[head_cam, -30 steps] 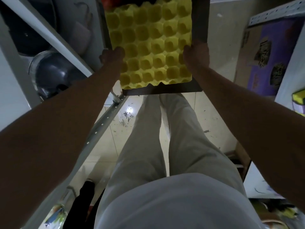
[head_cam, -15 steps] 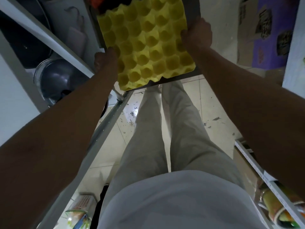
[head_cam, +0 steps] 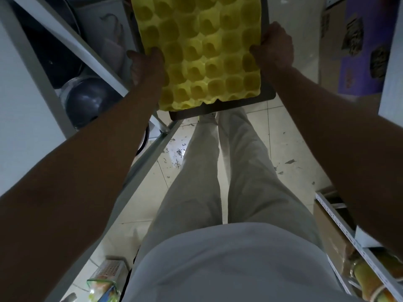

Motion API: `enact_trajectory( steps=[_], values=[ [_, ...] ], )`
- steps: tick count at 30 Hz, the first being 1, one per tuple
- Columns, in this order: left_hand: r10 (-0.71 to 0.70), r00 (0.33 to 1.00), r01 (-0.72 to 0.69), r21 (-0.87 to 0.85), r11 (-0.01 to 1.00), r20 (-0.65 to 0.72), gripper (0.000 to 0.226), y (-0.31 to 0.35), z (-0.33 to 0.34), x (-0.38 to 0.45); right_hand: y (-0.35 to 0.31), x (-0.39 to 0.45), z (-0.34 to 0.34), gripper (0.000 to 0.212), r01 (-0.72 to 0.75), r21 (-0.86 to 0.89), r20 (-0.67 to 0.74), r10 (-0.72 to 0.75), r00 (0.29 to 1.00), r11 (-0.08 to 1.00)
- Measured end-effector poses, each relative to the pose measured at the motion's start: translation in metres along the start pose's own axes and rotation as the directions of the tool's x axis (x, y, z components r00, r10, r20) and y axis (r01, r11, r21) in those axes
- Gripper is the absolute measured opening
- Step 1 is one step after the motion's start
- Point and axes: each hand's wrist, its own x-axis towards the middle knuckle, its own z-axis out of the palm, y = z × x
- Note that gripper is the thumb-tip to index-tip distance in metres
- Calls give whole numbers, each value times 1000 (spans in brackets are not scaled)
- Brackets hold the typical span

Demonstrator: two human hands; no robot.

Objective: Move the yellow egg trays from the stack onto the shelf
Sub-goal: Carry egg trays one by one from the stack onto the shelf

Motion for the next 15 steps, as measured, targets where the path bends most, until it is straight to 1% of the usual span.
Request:
enact_trajectory(
  steps=[2, 4, 6, 8, 9, 11, 13, 15],
  values=[
    [77, 996, -78, -15, 997, -42, 74, 21, -16, -18, 3, -16, -15, 43, 28, 59, -63, -25, 998, 998],
    [203, 977, -204, -22, 979, -67, 70, 41, -33, -45, 16, -38, -36, 33, 25, 123, -117, -10, 993, 992],
    [339, 941, -340, -69, 938, -16, 65, 62, -42, -77, 37, -73, -61, 26, -25, 205, -182, 63, 981, 978],
    [433, 901, -431, -73, 900, 15, 68, 78, -52, -112, 65, -118, -85, 24, -77, 276, -263, 152, 953, 958],
    [496, 868, -495, -54, 867, -5, 67, 85, -55, -133, 81, -143, -95, 25, -84, 298, -310, 179, 934, 951],
    [617, 786, -618, -16, 786, -33, 55, 95, -59, -179, 111, -193, -114, 27, -72, 344, -398, 214, 892, 936],
    [698, 716, -698, 12, 716, -7, 42, 95, -62, -229, 139, -250, -130, 26, -72, 398, -460, 267, 847, 915],
    [774, 631, -773, -53, 633, 42, 36, 92, -63, -280, 167, -304, -148, 24, -75, 453, -510, 328, 795, 888]
  ],
)
